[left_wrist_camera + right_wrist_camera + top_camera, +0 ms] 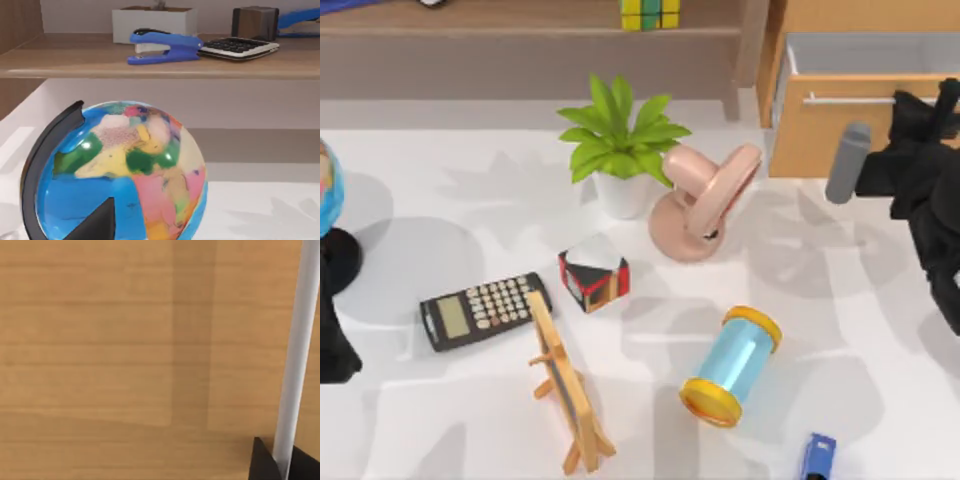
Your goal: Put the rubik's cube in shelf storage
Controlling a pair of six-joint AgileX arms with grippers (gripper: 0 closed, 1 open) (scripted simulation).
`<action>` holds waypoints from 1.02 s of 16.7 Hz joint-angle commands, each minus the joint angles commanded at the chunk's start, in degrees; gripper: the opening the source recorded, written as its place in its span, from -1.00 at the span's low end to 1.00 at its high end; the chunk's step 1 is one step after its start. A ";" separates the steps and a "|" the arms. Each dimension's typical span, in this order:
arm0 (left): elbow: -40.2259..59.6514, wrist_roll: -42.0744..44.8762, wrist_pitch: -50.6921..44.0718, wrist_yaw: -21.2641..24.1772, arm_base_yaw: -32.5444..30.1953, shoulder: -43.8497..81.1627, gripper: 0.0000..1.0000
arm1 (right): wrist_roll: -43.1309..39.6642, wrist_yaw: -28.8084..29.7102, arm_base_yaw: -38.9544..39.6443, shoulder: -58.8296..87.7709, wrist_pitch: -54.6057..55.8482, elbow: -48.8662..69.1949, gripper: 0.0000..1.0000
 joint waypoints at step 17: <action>0.00 0.00 0.00 0.00 0.00 0.00 1.00 | 0.07 -1.79 -1.48 5.85 -8.05 13.89 -1.00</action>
